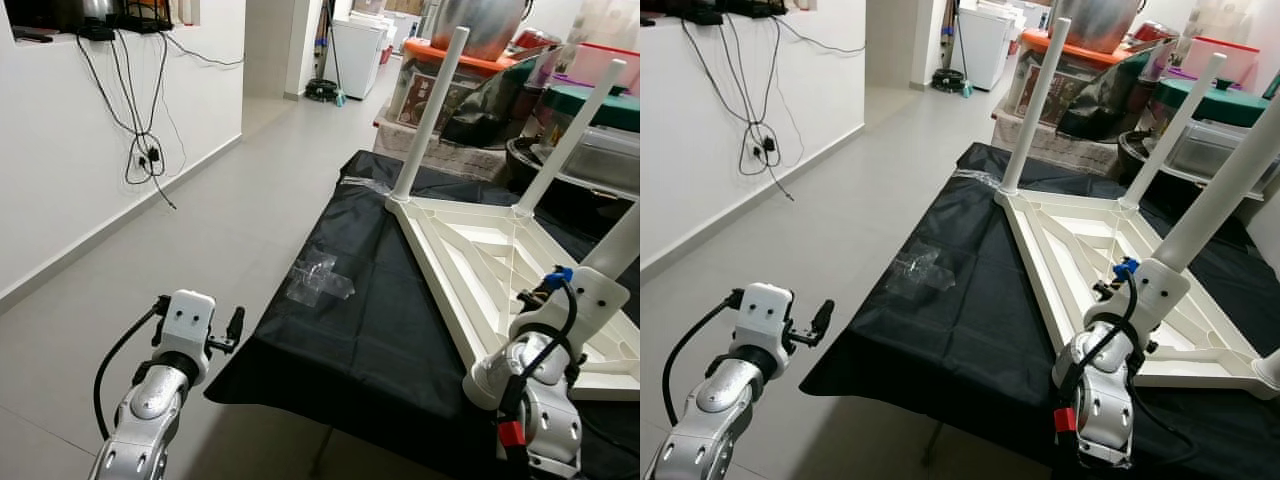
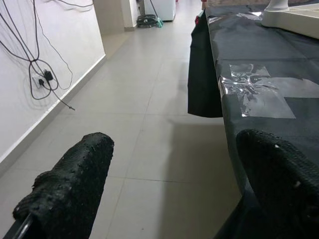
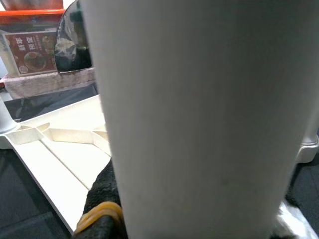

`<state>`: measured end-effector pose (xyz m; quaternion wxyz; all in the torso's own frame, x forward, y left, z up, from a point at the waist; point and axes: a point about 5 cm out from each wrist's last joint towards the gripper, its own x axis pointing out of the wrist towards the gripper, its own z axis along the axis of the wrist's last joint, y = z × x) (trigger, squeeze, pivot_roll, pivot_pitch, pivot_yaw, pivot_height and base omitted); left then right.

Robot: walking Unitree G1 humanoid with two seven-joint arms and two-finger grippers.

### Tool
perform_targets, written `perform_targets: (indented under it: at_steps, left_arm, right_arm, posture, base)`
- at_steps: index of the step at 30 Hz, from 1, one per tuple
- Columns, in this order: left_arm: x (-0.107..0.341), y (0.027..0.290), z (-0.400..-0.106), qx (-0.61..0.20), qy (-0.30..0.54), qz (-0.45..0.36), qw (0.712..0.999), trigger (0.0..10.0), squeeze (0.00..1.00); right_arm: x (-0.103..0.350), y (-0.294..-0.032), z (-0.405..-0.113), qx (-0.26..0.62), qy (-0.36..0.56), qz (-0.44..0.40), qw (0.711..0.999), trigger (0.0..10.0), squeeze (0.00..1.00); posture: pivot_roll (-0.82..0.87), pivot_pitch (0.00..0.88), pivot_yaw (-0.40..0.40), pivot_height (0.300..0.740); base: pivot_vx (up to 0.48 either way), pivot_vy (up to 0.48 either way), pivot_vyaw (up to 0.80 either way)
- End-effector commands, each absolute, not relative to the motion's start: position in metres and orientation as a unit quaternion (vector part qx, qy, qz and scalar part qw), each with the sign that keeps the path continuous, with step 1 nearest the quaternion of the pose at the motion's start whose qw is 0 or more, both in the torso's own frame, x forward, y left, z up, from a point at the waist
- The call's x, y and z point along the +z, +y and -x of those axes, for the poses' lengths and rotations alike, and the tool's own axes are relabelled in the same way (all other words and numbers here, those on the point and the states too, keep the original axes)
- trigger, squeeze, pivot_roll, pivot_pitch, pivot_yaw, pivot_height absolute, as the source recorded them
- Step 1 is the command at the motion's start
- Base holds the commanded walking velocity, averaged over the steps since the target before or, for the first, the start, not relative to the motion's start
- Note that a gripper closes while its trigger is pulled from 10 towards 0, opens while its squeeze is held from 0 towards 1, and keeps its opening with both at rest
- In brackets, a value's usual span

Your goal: Building children table

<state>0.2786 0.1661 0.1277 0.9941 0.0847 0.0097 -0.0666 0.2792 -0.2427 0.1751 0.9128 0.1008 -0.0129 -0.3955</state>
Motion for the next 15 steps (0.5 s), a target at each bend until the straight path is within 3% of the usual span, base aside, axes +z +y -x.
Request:
perform_targets:
  at_steps: [1, 7, 8, 15]
  left_arm:
    - [0.125, 0.163, -0.278, -0.071, 0.012, -0.084, 0.994, 10.0, 0.0]
    - [0.125, 0.163, -0.278, -0.072, 0.012, -0.083, 0.994, 10.0, 0.0]
    - [0.125, 0.163, -0.278, -0.073, 0.012, -0.083, 0.994, 10.0, 0.0]
    - [0.124, 0.163, -0.278, -0.076, 0.013, -0.083, 0.994, 10.0, 0.0]
  right_arm:
    - [0.153, -0.25, -0.272, -0.41, 0.031, -0.123, 0.903, 10.0, 0.93]
    - [0.164, -0.249, -0.274, -0.398, 0.002, -0.107, 0.911, 10.0, 0.87]
    - [0.168, -0.248, -0.275, -0.39, -0.008, -0.106, 0.915, 10.0, 0.0]
    - [0.179, -0.246, -0.272, -0.368, -0.037, -0.098, 0.924, 10.0, 0.0]
  posture:
    - [0.11, 0.0, -0.107, 0.74]
    - [0.11, 0.0, -0.104, 0.74]
    - [0.11, 0.0, -0.104, 0.74]
    - [0.1, 0.0, -0.1, 0.74]
  base:
    - [0.0, 0.0, 0.0]
    - [0.0, 0.0, 0.0]
    - [0.0, 0.0, 0.0]
    - [0.0, 0.0, 0.0]
